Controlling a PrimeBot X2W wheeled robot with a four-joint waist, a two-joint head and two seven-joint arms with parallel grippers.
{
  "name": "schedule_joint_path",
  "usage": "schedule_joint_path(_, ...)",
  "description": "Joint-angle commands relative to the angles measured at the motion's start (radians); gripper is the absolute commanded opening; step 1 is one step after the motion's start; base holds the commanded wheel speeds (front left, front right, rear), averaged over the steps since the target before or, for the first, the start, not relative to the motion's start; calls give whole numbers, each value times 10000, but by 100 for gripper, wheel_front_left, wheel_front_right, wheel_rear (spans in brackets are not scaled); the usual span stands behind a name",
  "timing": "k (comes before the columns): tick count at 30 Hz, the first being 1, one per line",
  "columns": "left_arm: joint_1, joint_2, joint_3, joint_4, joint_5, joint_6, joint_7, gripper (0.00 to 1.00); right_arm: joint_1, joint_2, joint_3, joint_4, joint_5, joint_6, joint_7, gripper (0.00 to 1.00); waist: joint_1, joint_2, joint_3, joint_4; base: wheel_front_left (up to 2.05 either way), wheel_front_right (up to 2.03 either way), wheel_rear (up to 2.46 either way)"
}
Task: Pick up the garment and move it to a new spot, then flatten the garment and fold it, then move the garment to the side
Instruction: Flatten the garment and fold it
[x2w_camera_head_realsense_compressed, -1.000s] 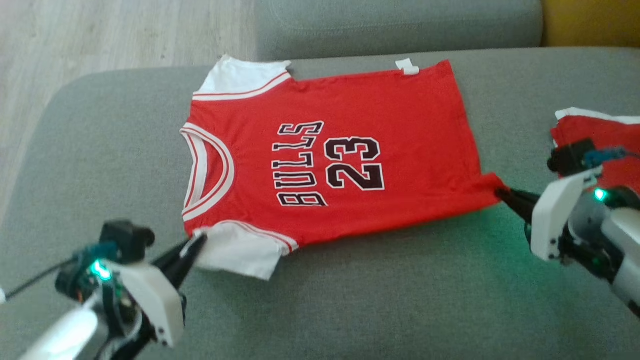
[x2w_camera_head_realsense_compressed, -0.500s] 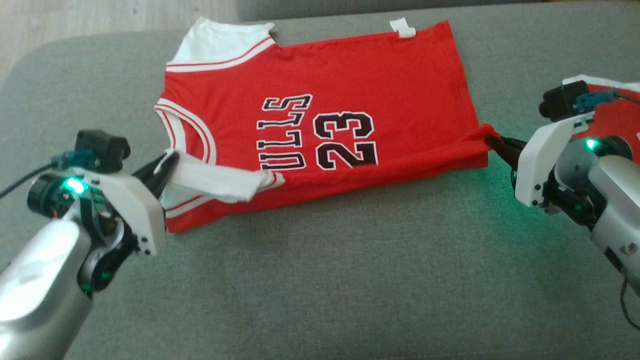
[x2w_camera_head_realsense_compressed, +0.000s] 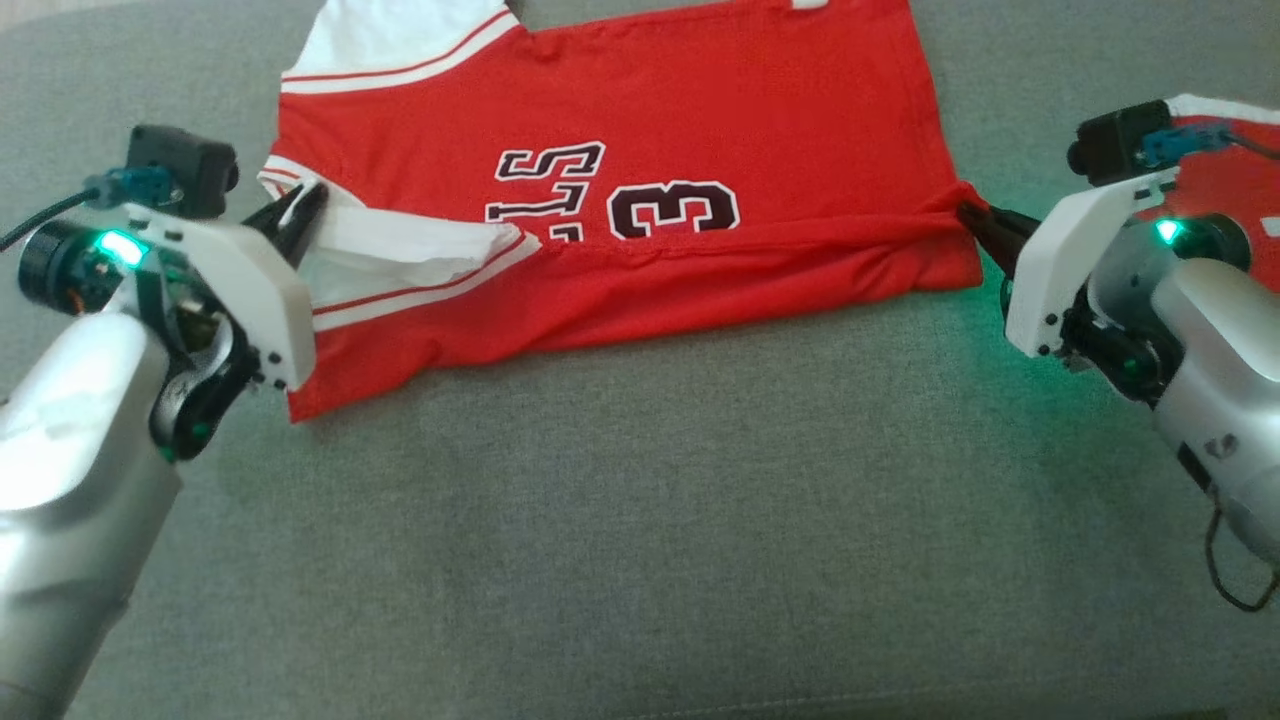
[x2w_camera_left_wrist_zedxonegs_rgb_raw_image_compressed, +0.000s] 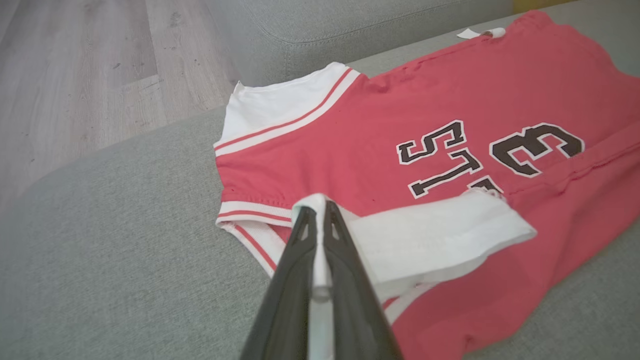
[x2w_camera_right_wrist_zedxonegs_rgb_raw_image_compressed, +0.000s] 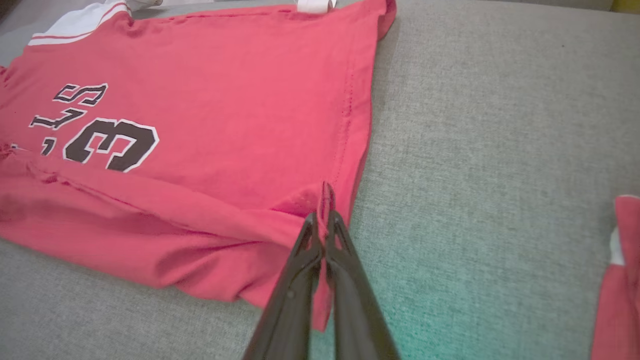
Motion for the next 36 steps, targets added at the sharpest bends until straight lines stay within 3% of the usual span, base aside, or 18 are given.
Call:
schedule_joint_path(1, -825, 218, 263, 177, 170, -80, -151, 0, -275, 54, 46, 63, -145, -7, -250, 0, -2, 0, 144, -22, 0, 0, 0)
schedule_joint_path(4, -1121, 34, 158, 595, 309, -108, -396, 0, -482, 164, 83, 303, -276, -7, -601, 0, -2, 0, 225, -5, 0, 0, 0)
schedule_joint_path(5, -1219, -39, 156, 747, 377, -71, -544, 0, -596, 191, 63, 447, -416, -7, -899, 28, -2, 0, 243, 6, 0, 0, 0)
schedule_joint_path(6, -1309, -121, 161, 914, 443, -6, -701, 36, -719, 234, 20, 613, -579, -7, -1282, 95, -2, 0, 255, 19, 0, 0, 0)
schedule_joint_path(7, -1384, -212, 180, 1092, 484, 70, -856, 75, -828, 317, -95, 785, -679, -7, -1736, 100, -2, 0, 259, 32, 0, 0, 0)
schedule_joint_path(8, -1445, -297, 182, 1260, 529, 123, -1004, 100, -870, 470, -292, 959, -603, -7, -2092, 100, -2, 0, 247, 45, 0, 0, 0)
schedule_joint_path(14, -1678, -471, 158, 1798, 888, 242, -2065, 100, -804, 945, -547, 1390, -535, -7, -3156, 100, -2, 0, 35, 106, 0, 0, 0)
schedule_joint_path(22, -1143, -859, 819, 1740, 1102, 1100, -5498, 100, -182, 1140, -955, 1381, -911, -7, -4839, 100, -2, 0, -702, 192, 0, 0, 0)
schedule_joint_path(25, -499, -834, 775, 1382, 1475, 1529, -6146, 100, 140, 1085, -2534, 699, -1549, -7, -4918, 100, -2, 0, -974, 206, 0, 0, 0)
schedule_joint_path(29, 701, -924, 1076, 403, 1698, 2231, -6401, 100, 1845, 1350, -5252, -1116, -3816, -7, -4923, 100, -2, 0, -1287, 224, 0, 0, 0)
schedule_joint_path(32, 1784, -1091, 1608, -857, 2022, 2761, -6423, 100, 3584, 2138, -7424, -2568, -5461, -7, -4925, 100, -2, 0, -1457, 279, 0, 0, 0)
schedule_joint_path(36, 3498, -1534, 2461, -2408, 2532, 3199, -6427, 100, 5474, 3441, -8903, -4314, -7323, -7, -4925, 100, -2, 0, -1571, 310, 0, 0, 0)
